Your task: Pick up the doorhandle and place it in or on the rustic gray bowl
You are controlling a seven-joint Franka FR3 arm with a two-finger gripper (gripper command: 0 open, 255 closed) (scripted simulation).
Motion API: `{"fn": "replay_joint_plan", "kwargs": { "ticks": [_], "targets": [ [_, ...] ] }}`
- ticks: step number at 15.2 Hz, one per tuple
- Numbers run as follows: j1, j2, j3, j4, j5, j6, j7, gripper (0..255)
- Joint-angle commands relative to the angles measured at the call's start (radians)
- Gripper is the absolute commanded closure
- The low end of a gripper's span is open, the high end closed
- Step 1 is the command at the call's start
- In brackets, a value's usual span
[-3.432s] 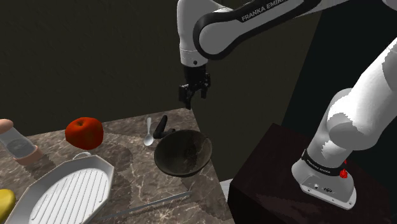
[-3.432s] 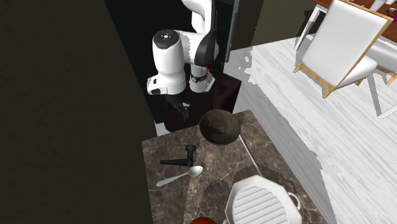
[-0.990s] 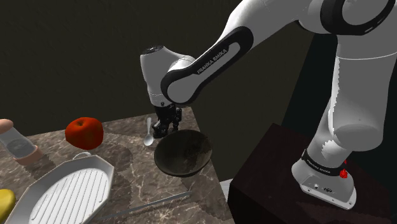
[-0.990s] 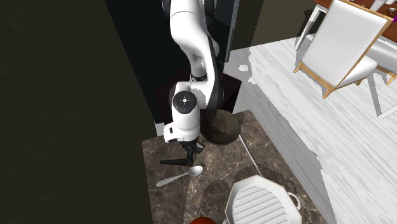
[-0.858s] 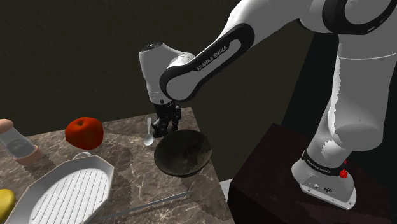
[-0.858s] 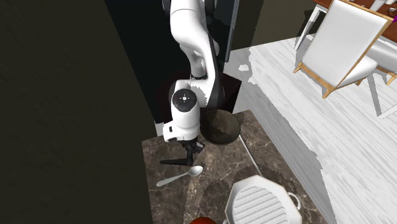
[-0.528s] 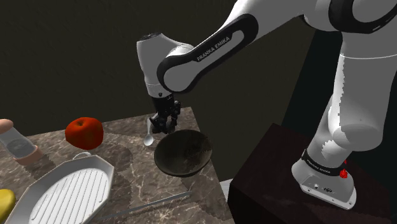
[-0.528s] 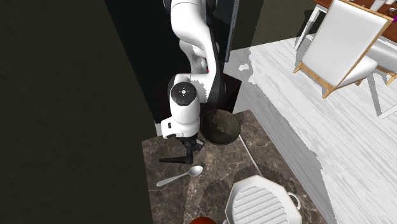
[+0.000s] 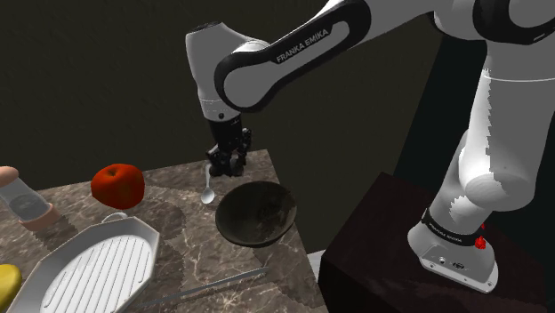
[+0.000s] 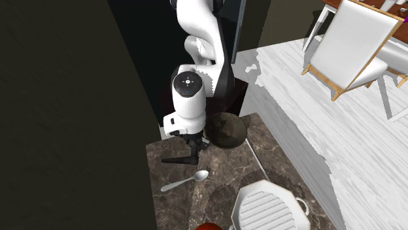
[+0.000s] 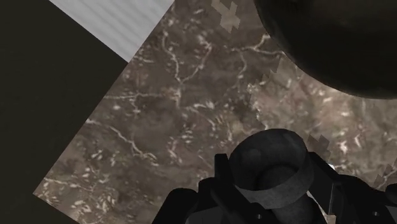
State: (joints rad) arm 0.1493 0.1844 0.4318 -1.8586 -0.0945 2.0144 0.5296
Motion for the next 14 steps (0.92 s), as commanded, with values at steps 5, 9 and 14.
{"fn": "replay_joint_plan", "kwargs": {
  "ticks": [5, 9, 14],
  "targets": [
    [-0.002, -0.02, 0.002, 0.061, 0.012, -0.079, -0.009, 255],
    [-0.002, -0.03, 0.004, 0.103, 0.017, -0.13, -0.013, 255],
    [-0.001, -0.037, 0.005, 0.161, 0.022, -0.195, -0.017, 255]
  ]
}}
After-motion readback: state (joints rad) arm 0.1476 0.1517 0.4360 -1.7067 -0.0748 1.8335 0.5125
